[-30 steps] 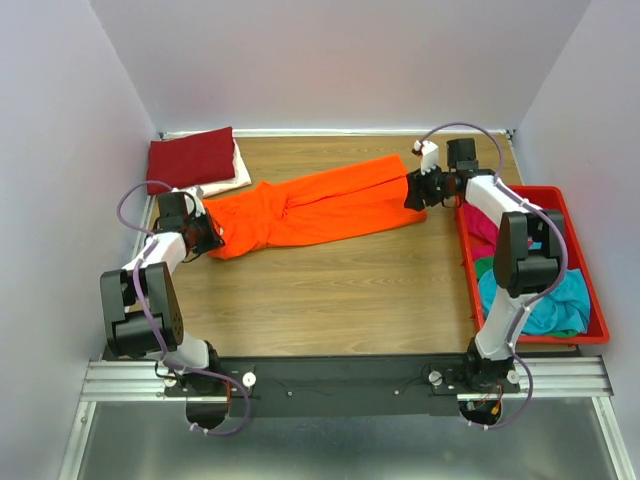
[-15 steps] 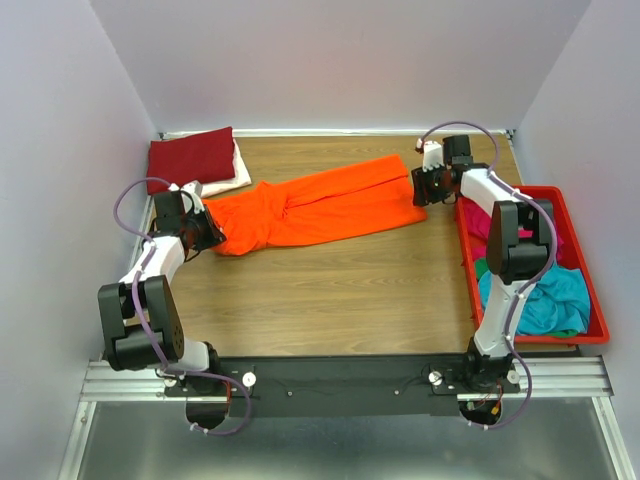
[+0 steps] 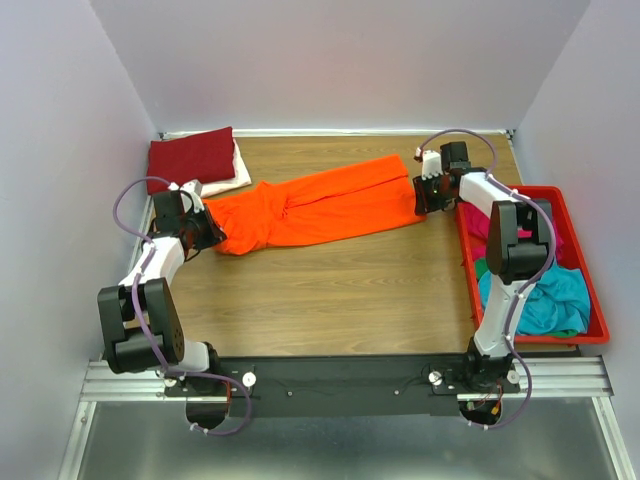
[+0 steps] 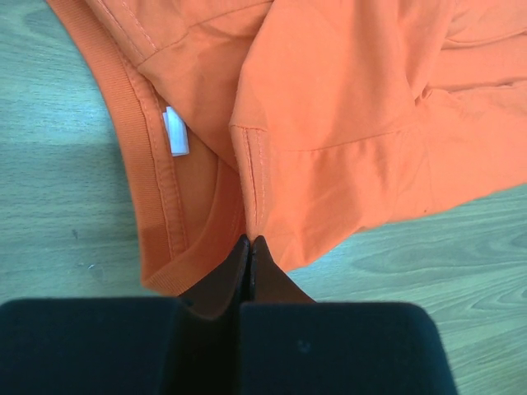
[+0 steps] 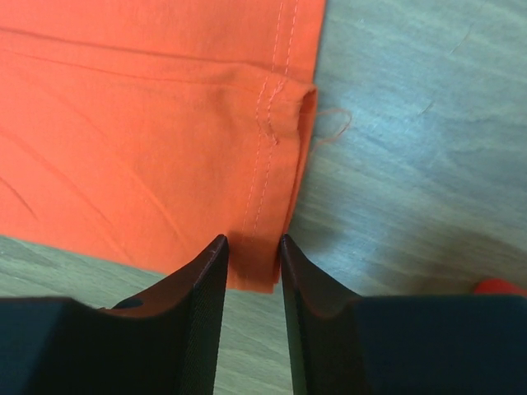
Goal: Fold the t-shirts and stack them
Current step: Fold the tshirt
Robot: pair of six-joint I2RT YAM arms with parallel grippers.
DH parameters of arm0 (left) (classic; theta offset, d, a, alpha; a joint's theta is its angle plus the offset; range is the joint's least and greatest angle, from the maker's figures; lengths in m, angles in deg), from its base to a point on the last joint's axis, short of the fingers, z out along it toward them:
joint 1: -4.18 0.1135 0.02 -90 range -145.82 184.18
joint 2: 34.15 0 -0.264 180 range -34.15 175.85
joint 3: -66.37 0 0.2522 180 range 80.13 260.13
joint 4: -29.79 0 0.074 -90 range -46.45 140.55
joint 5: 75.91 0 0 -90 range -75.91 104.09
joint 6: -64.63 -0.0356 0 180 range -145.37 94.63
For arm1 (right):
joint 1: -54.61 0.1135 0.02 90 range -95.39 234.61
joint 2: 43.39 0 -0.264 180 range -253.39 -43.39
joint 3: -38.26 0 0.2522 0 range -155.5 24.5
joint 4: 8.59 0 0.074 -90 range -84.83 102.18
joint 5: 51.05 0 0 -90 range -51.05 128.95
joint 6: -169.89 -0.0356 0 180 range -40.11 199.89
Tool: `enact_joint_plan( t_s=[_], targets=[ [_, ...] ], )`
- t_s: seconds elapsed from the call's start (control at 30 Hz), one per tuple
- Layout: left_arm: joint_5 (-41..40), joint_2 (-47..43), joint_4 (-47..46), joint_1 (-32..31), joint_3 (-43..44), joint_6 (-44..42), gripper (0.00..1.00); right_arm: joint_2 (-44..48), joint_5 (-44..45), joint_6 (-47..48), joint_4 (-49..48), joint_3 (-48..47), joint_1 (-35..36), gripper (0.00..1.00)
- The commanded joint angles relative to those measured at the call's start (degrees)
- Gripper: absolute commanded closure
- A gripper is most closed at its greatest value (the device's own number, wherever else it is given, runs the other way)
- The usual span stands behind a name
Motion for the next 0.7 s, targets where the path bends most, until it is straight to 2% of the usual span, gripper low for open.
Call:
enact_joint_plan(
  t_s=[0.0,0.17,0.2,0.37,0.4,0.47,0.67],
  targets=[
    [1.43,-1.6,-1.03,-0.11,-0.89,-0.02,1.0,-0.69,-1.13,-0.83,1.47,1.11,-0.32,0.62],
    [1.35,-1.96,-0.85,-0.11,-0.8,0.06,1.0,-0.61,-1.74,-1.01,1.99,0.94,-0.32,0.69],
    [1.35,-2.22,-0.85,-0.19,-0.8,0.06,1.0,-0.43,-1.66,-0.83,1.99,0.93,-0.32,0.76],
    [0.65,-3.97,-0.33,-0.11,-0.72,0.68,1.0,1.85,0.62,-0.04,1.99,0.93,-0.32,0.88],
    [0.38,-4.41,-0.06,-0.19,-0.8,0.77,1.0,2.73,1.06,0.31,1.99,1.11,-0.23,0.95],
    [0.29,-5.9,0.55,-0.11,-1.07,1.47,1.0,3.61,2.12,0.66,1.99,1.46,-0.49,0.99],
    [0.29,-9.16,1.78,1.38,-3.26,3.84,1.0,5.55,3.0,2.24,1.99,2.87,-1.28,0.99]
  ],
)
